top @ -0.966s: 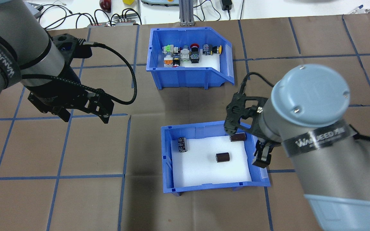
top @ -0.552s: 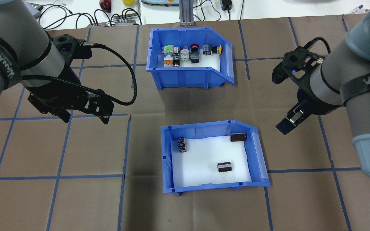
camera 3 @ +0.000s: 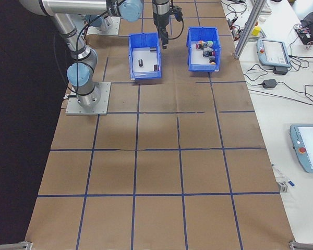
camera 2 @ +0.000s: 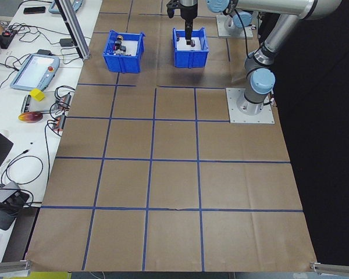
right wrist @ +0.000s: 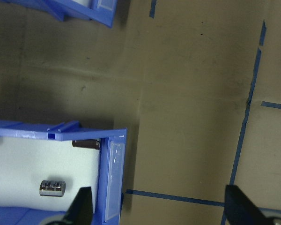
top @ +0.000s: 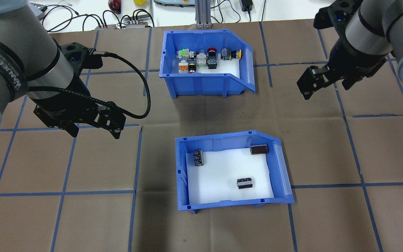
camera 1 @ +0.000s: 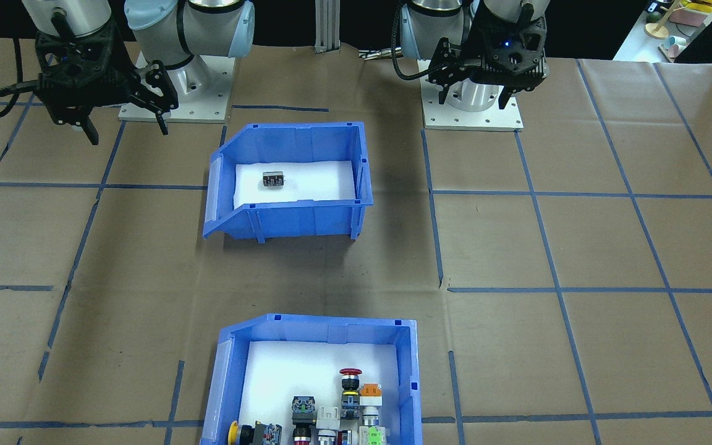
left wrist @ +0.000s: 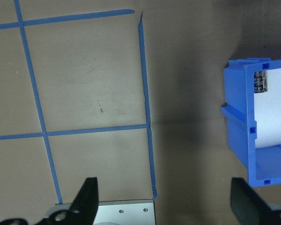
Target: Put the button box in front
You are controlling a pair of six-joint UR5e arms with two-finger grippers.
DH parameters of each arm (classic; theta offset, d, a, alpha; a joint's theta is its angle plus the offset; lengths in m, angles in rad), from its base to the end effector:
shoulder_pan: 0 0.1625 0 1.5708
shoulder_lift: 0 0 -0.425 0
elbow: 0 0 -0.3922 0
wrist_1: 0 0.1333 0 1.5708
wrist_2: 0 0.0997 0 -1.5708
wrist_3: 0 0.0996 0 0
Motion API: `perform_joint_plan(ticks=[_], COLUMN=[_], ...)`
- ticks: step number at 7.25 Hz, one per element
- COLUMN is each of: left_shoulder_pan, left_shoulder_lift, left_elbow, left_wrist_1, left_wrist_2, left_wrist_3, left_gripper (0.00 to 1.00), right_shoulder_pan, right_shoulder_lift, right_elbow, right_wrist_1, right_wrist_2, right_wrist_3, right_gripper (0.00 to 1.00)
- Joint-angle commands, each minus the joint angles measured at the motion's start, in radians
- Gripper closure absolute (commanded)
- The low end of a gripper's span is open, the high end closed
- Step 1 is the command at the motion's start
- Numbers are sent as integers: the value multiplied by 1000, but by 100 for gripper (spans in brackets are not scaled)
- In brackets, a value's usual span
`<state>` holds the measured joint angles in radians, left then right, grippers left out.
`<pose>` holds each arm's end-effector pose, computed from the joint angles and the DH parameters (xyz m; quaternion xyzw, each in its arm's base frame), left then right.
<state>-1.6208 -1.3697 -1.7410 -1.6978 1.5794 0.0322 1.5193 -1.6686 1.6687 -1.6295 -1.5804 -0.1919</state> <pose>-0.1521 -0.3897 0.4823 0.0412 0.9980 0.0480 0.0047 0.1087 -0.4623 0.4918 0.0700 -0.9971 0.0285 0.0083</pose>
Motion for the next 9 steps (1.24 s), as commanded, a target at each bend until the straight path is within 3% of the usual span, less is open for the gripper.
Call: perform_joint_plan(ticks=[1,2,9], left_shoulder_pan=[1,-1,2], left_shoulder_lift=[9,9,11], left_elbow=[-22,-22,-22], left_wrist_1=[4,6,4], left_wrist_2=[-1,-5,-1], left_wrist_3=[0,-2,0], left_gripper=[1,1,1], right_shoulder_pan=[1,1,1], right_shoulder_lift=[76,78,79], right_elbow=[-53,-50,-49], right_wrist_1=[22,22,20], right_wrist_2=[3,31,20], right_wrist_3=[173,217,218], right_gripper=[0,0,0])
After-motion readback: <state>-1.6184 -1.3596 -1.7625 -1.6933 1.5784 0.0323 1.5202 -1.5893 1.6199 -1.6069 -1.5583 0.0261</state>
